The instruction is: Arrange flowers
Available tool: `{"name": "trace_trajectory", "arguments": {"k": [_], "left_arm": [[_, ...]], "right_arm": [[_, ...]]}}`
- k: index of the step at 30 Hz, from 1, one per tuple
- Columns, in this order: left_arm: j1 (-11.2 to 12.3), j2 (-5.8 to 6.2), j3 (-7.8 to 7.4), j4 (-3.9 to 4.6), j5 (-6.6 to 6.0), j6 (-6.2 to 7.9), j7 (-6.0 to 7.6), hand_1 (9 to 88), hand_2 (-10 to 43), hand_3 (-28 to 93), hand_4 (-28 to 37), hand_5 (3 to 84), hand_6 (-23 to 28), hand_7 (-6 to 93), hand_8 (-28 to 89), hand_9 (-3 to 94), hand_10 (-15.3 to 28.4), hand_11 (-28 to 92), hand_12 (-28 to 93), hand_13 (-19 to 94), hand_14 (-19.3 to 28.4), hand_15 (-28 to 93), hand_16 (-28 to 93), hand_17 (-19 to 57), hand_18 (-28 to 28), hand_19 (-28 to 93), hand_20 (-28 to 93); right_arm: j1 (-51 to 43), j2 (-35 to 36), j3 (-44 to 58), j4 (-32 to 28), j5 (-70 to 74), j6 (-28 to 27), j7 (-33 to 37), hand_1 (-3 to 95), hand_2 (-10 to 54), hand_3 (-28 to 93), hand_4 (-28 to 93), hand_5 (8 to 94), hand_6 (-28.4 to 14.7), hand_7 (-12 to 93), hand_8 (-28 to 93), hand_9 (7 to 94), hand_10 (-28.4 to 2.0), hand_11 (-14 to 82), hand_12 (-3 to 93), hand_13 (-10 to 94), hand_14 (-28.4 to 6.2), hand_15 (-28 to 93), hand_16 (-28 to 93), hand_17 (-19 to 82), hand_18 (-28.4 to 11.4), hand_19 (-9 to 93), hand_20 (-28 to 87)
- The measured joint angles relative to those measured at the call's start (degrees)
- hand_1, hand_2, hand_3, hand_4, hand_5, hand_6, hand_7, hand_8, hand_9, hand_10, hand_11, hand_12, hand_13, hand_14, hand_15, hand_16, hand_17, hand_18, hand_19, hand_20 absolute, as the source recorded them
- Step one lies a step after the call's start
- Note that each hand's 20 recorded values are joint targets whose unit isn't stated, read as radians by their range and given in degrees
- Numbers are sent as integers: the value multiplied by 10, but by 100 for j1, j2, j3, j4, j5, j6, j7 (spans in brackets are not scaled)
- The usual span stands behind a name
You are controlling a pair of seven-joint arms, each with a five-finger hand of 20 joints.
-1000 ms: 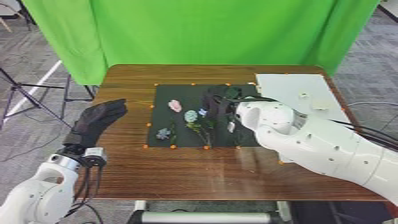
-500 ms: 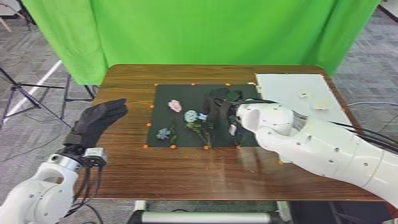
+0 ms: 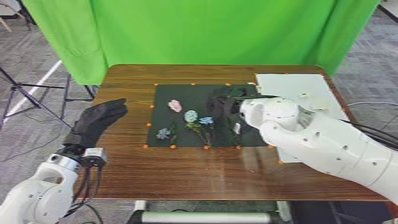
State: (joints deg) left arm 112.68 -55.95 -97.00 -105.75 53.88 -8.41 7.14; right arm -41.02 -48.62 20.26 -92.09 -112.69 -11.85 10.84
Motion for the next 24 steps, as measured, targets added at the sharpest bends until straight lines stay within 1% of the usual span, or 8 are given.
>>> {"name": "trace_trajectory", "arguments": {"k": [2,4,5,7,9,12,18,24], "left_arm": [[4,0,-9,-2,0,0,0,265,-84,603,-189,425,35,122,-55,398,144,144,118,309,169,113,10,22,117,74,141],[4,6,-12,-2,1,0,4,265,-85,603,-189,424,35,122,-55,398,144,144,119,309,170,113,10,22,117,74,141],[2,11,-12,-2,1,0,10,265,-85,603,-189,424,35,122,-55,398,143,144,119,309,169,113,11,22,117,74,141],[-5,21,-11,0,1,0,23,264,-89,607,-188,423,34,122,-55,397,143,144,119,310,169,113,10,22,117,73,140],[-13,28,-10,1,1,1,33,266,-90,605,-188,420,35,120,-55,397,143,143,119,310,169,113,11,22,117,72,140],[-17,37,-10,2,1,1,43,267,-89,603,-188,420,35,120,-55,397,143,143,119,310,168,112,10,22,118,72,139],[6,38,-56,-3,1,8,52,268,-89,601,-187,417,37,118,-53,396,143,142,119,310,169,112,11,22,118,73,140],[35,36,-85,-26,2,15,108,268,-90,602,-188,420,39,120,-53,397,143,143,120,310,169,113,11,22,117,72,139]], "right_arm": [[-133,63,328,-154,11,-74,30,390,-95,698,-185,565,7,180,-90,568,-139,108,230,575,-143,445,353,217,-223,594,593],[-273,153,665,-338,24,-27,72,370,-95,698,-182,544,4,161,-81,556,-146,91,223,585,-138,335,350,220,-219,562,565],[-337,214,822,-436,29,70,104,349,-95,688,-178,514,-4,136,-74,533,-155,75,207,593,-136,224,353,233,-214,521,530],[-441,362,1076,-603,46,466,213,312,-95,682,-175,464,-14,101,-62,484,-165,59,185,577,-149,165,334,250,-210,470,492],[-551,538,1327,-723,99,1042,418,282,-95,671,-174,414,-24,67,-51,435,-176,47,165,582,-161,163,314,256,-215,468,489],[-840,802,1926,-822,220,1633,835,248,-95,632,-160,340,-37,20,-36,373,-187,30,134,653,-156,187,299,284,-233,531,509],[-1701,1435,3292,-800,369,1652,1424,229,-95,599,-149,332,-40,8,-30,355,-180,30,121,738,-133,263,313,305,-258,629,547],[-2363,1685,3829,-134,364,1585,1546,235,-95,603,-145,360,-37,24,-35,367,-175,33,127,734,-132,300,308,301,-260,643,558]]}}
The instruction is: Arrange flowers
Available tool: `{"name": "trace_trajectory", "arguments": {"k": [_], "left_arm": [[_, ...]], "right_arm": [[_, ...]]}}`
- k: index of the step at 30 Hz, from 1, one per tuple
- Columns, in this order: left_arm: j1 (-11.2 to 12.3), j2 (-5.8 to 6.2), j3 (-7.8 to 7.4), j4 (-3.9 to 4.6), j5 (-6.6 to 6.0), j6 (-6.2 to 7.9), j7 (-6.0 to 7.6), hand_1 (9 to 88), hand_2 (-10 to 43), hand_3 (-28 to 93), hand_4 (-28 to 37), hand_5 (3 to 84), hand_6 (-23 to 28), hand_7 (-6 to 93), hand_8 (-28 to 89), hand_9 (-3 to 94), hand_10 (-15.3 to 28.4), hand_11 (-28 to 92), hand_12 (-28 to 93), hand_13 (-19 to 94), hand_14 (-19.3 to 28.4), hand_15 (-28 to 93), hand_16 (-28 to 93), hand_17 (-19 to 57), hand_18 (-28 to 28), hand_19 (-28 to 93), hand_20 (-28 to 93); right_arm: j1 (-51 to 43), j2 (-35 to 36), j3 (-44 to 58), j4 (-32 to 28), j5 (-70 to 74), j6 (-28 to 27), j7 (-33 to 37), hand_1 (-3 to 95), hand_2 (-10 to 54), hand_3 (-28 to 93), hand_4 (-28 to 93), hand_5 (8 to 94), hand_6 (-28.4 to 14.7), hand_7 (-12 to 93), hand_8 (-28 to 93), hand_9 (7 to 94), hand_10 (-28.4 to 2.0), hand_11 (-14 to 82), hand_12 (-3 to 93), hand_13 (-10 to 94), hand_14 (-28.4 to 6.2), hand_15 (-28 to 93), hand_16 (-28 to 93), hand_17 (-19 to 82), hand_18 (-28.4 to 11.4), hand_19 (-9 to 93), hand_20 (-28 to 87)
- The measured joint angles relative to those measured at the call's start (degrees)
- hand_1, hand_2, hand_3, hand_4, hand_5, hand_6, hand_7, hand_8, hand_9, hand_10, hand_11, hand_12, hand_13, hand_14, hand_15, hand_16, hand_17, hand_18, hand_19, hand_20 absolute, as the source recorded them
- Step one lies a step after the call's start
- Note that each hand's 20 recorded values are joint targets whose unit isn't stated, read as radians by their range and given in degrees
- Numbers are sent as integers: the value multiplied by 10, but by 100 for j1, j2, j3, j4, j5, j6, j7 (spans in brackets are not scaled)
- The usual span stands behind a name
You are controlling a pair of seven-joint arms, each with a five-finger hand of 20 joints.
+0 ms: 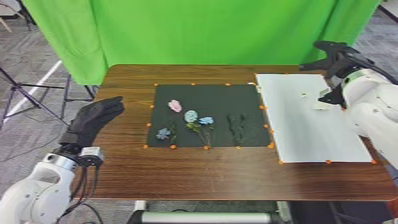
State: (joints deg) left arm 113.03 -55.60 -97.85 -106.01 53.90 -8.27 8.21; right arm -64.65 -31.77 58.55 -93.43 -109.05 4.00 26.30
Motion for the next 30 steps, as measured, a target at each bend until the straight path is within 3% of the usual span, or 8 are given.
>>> {"name": "trace_trajectory", "arguments": {"k": [6,15,20,23,26,27,30], "left_arm": [[3,-8,5,-16,1,3,32,269,-87,600,-188,422,40,121,-54,397,143,144,119,310,169,113,11,22,117,72,139],[93,-28,-69,-113,9,2,28,269,-85,598,-188,424,41,120,-54,398,143,145,119,310,170,113,11,22,117,71,140],[172,-45,-127,-143,8,2,9,270,-83,597,-189,425,42,119,-54,398,144,145,119,310,169,112,10,22,117,71,140],[195,-56,-134,-146,7,-1,-6,270,-83,597,-189,425,41,120,-54,398,144,145,119,309,170,113,11,22,117,71,140],[206,-64,-136,-147,6,-2,-28,270,-79,594,-190,425,42,119,-54,398,144,145,119,310,169,112,11,22,117,71,140],[209,-65,-139,-148,6,-2,-36,270,-79,594,-189,425,41,119,-54,398,144,145,119,310,169,112,11,22,117,72,140],[226,-66,-162,-162,4,-1,-50,272,-75,593,-189,426,42,119,-54,398,144,145,119,310,169,113,11,22,117,72,140]], "right_arm": [[-310,-81,-37,570,-5,-158,141,242,-95,617,-148,385,-33,38,-40,381,-173,35,122,736,-129,305,301,301,-257,645,558],[-644,-197,75,699,-62,-636,273,266,-95,633,-158,414,-27,54,-46,413,-170,47,132,734,-124,344,306,297,-258,656,568],[-851,-219,164,771,-108,-729,275,307,-95,655,-158,485,-15,88,-60,468,-156,59,137,747,-115,381,300,302,-252,672,580],[-982,-226,211,812,-112,-717,231,393,-95,655,-167,554,-5,122,-79,545,-135,74,140,765,-103,411,305,317,-245,691,588],[-1020,-224,161,845,-200,-444,214,483,-86,634,-187,633,-5,152,-34,632,-124,87,144,786,-88,454,311,335,-236,713,602],[-1005,-218,87,866,-245,-260,221,548,-68,571,-178,685,-8,159,7,673,-121,94,148,798,-83,475,316,344,-235,721,610],[-842,-165,-391,991,-357,543,254,619,-48,518,-170,764,-1,173,43,759,-117,75,206,819,-72,522,334,355,-228,723,619]]}}
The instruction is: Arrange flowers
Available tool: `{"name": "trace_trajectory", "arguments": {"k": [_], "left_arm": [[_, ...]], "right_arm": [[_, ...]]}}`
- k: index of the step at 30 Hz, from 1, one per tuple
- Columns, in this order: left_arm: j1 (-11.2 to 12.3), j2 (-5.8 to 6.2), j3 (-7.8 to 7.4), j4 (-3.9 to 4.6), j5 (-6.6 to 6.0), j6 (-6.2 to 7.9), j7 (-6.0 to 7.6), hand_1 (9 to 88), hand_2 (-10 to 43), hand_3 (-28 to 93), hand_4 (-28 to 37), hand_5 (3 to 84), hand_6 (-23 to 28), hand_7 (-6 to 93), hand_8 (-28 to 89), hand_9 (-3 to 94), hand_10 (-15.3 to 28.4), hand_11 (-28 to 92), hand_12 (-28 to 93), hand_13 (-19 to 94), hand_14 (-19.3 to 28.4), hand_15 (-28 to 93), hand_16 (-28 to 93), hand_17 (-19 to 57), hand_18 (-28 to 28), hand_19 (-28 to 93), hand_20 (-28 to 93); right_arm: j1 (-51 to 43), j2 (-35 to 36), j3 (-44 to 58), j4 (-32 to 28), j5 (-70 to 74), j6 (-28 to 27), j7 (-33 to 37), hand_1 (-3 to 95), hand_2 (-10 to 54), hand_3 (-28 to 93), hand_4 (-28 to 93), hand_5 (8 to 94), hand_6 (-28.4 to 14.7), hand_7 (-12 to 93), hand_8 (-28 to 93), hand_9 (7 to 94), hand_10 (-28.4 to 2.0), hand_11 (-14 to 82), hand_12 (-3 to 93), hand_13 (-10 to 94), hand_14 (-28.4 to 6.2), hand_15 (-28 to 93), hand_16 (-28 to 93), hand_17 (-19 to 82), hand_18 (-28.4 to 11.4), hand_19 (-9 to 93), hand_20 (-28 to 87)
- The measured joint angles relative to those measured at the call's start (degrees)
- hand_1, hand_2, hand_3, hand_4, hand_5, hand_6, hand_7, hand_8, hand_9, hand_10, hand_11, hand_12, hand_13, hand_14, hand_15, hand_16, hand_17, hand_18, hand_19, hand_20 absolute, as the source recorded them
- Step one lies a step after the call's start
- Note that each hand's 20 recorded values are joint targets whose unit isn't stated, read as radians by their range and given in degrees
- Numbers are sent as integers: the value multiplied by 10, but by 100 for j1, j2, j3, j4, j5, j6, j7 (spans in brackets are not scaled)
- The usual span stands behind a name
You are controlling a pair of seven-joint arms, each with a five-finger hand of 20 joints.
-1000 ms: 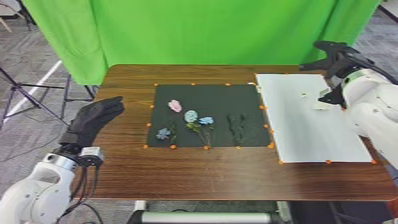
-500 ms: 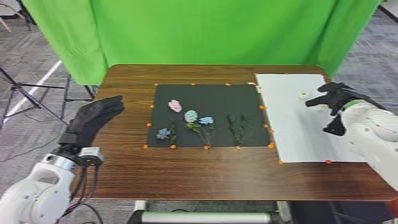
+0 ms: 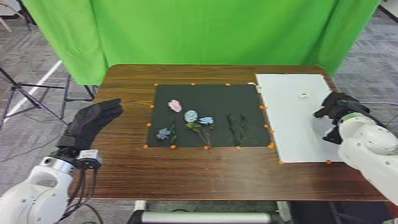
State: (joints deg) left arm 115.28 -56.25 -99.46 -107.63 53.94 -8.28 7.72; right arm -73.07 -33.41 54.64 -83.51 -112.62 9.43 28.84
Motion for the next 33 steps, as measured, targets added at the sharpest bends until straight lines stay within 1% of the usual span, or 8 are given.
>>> {"name": "trace_trajectory", "arguments": {"k": [2,4,7,12,18,24,29,33], "left_arm": [[13,0,-22,-12,0,1,-3,272,-74,593,-189,426,42,119,-54,398,143,145,119,310,169,114,11,22,116,72,140],[18,0,-35,-18,0,2,-5,271,-74,594,-189,426,42,120,-53,398,143,145,118,310,169,114,11,22,117,73,140],[19,10,-39,-18,-4,2,-10,271,-74,594,-190,427,42,120,-54,398,144,146,119,310,169,114,10,22,116,73,140],[19,27,-41,-18,-7,2,-39,271,-73,595,-189,427,42,119,-54,399,143,145,118,311,169,114,9,21,117,73,140],[-14,49,5,6,-6,2,-29,275,-73,597,-188,433,41,124,-56,403,143,149,117,315,168,116,8,25,115,70,136],[-141,88,146,64,-1,66,87,278,-73,600,-187,435,42,128,-57,406,143,153,116,318,167,118,4,27,107,64,130],[-207,88,152,76,-1,67,92,279,-74,601,-186,436,42,128,-58,406,143,153,114,318,167,119,4,27,106,64,130],[-294,89,203,129,-1,62,88,279,-72,600,-183,436,42,129,-58,406,143,153,114,318,167,119,3,26,106,64,130]], "right_arm": [[128,47,-362,61,-46,528,19,635,-48,505,-164,778,1,172,50,777,-116,59,228,822,-71,542,338,358,-227,723,620],[153,75,-487,44,-85,821,21,640,-52,503,-161,785,2,170,51,782,-116,56,232,823,-71,551,341,359,-227,724,622],[126,147,-420,-142,-154,920,51,637,-59,509,-156,789,2,167,52,786,-114,51,236,822,-69,557,344,359,-228,728,625],[243,377,-352,-874,-174,1094,183,634,-63,514,-155,794,0,158,45,782,-115,47,237,816,-65,574,351,358,-229,738,629],[1445,430,-1468,-1430,439,1218,-38,636,-64,513,-158,797,2,155,43,782,-112,43,235,815,-63,583,352,358,-228,744,629],[2548,8,-2630,-1263,893,1066,-736,633,-62,514,-161,796,5,154,39,776,-103,40,234,810,-63,585,352,357,-226,746,628],[3081,-490,-3437,-901,561,823,-1002,628,-60,519,-165,791,10,158,39,773,-98,40,235,806,-64,589,354,352,-224,746,628],[3152,-797,-3638,-773,428,701,-1105,625,-60,521,-166,787,15,163,39,774,-95,41,234,804,-64,593,356,346,-224,744,630]]}}
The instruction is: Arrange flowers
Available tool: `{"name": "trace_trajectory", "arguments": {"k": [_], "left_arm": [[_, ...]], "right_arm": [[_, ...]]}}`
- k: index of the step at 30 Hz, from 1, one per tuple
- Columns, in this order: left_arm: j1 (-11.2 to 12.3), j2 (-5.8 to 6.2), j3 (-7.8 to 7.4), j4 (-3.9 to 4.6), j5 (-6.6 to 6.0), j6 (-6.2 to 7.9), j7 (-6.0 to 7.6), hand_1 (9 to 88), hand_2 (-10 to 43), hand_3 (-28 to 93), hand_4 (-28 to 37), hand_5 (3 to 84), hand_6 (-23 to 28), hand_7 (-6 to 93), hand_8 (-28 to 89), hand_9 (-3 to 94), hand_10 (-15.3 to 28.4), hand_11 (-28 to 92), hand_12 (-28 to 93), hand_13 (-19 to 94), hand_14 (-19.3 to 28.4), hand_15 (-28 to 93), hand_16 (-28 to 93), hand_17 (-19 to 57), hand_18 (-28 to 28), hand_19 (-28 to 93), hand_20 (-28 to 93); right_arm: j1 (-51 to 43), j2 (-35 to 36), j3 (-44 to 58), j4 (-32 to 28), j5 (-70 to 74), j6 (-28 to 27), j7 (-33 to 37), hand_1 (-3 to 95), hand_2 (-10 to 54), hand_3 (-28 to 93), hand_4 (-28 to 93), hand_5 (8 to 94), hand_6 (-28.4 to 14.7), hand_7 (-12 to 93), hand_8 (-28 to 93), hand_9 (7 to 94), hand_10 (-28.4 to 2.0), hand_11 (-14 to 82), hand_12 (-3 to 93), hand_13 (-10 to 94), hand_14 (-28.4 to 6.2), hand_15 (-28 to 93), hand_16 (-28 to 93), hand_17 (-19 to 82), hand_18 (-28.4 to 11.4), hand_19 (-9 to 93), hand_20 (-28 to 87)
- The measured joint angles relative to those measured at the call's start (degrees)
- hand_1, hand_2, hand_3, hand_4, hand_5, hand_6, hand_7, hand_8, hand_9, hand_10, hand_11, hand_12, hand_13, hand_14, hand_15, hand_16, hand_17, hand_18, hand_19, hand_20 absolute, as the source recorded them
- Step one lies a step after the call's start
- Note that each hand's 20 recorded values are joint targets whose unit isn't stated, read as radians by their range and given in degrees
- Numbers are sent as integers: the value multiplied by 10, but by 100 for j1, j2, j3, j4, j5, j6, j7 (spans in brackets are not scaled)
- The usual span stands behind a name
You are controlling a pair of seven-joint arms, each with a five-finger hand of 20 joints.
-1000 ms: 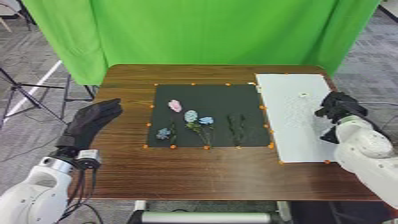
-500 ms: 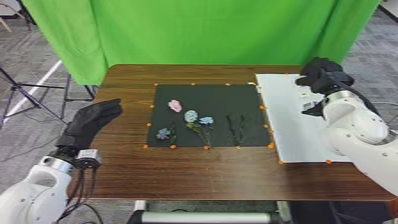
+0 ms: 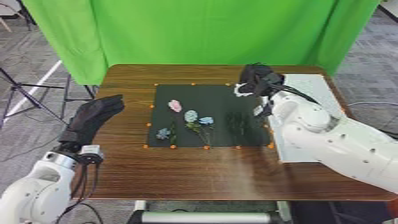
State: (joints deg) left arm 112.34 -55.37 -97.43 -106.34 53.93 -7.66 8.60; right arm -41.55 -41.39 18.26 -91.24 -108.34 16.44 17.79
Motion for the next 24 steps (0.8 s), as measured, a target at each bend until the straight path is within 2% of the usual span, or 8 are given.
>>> {"name": "trace_trajectory", "arguments": {"k": [4,16,24], "left_arm": [[-89,14,38,35,0,-3,-2,281,-73,601,-181,437,41,129,-58,406,142,153,115,317,166,119,3,26,106,64,130],[-117,12,8,37,5,-61,-46,282,-79,605,-173,414,37,122,-57,395,140,146,115,310,166,113,5,21,106,62,129],[-161,9,14,60,15,-132,-72,284,-83,605,-168,402,35,118,-54,389,140,142,119,306,166,109,8,21,106,59,129]], "right_arm": [[32,-168,-135,104,-86,-119,-148,622,-63,525,-169,787,17,170,35,775,-94,42,236,800,-65,599,359,344,-223,742,631],[-80,-300,-190,265,-163,-437,-162,607,-70,548,-162,756,19,185,31,753,-89,44,233,779,-71,609,361,335,-222,734,630],[-193,-355,-149,280,-165,-823,-175,561,-93,566,-148,717,7,176,31,698,-98,98,164,757,-78,611,353,320,-224,720,628]]}}
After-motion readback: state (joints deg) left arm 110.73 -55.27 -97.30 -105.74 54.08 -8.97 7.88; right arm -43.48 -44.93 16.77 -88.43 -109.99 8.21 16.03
